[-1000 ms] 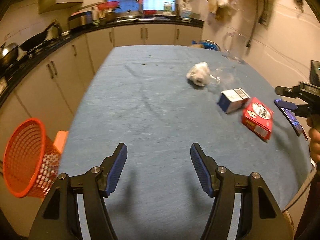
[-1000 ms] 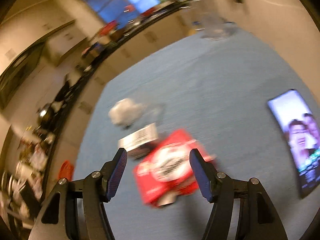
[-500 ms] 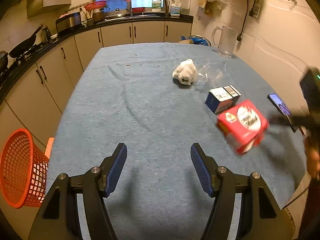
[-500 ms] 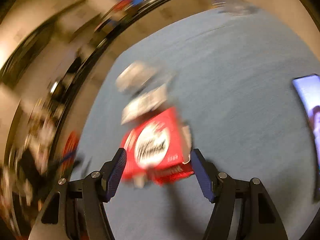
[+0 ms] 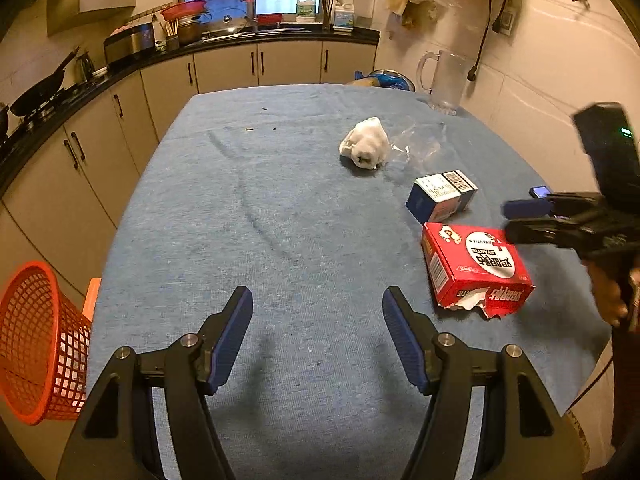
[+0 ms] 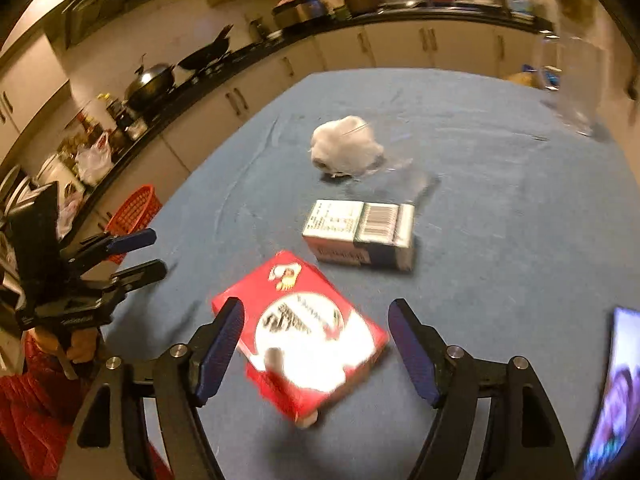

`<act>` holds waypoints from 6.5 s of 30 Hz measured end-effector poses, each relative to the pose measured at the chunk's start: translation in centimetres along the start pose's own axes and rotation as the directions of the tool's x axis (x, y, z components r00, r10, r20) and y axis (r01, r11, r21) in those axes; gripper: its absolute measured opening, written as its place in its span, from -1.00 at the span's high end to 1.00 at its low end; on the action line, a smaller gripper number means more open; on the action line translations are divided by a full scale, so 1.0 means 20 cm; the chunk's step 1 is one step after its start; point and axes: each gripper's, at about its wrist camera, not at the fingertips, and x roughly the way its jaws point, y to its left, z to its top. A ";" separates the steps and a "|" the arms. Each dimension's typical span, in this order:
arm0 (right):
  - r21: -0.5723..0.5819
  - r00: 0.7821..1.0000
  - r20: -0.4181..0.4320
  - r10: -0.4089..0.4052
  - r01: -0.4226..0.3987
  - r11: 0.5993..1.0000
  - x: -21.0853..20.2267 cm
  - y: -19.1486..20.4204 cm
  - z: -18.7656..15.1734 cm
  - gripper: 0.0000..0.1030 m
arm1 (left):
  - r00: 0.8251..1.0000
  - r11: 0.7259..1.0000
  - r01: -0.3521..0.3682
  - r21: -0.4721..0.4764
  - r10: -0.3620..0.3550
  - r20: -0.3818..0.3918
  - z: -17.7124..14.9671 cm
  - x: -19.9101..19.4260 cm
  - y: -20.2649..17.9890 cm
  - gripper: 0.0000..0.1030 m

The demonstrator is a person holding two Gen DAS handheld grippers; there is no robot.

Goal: Collect trash
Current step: 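Grasp the red JIYANTIE box with the right tool while the left tool grasps the white barcode box, then carry both boxes over the red basket and open both tools to drop them, then move both tools back to the table toward the tissue ball and plastic cup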

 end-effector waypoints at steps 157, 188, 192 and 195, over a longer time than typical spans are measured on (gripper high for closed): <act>0.012 0.943 -0.180 0.279 -0.281 0.960 1.39 1.72 0.62 -0.60 | 0.931 0.785 -0.277 -0.554 0.362 0.048 -0.66 -0.52 1.66 0.09; 0.150 0.989 0.079 0.128 -0.139 0.979 0.36 0.73 0.25 -0.60 | 0.978 0.950 -0.102 -0.296 0.151 0.147 -0.35 -0.46 0.73 -0.07; 0.267 0.992 0.122 0.038 -0.069 0.961 0.18 0.42 0.32 -0.60 | 0.981 0.962 -0.097 -0.255 0.135 0.137 -0.29 -0.40 0.62 -0.08; 0.297 0.991 0.106 -0.086 0.051 0.953 0.10 0.25 0.43 -0.59 | 0.984 0.969 -0.080 -0.232 0.113 0.134 -0.25 -0.35 0.56 -0.08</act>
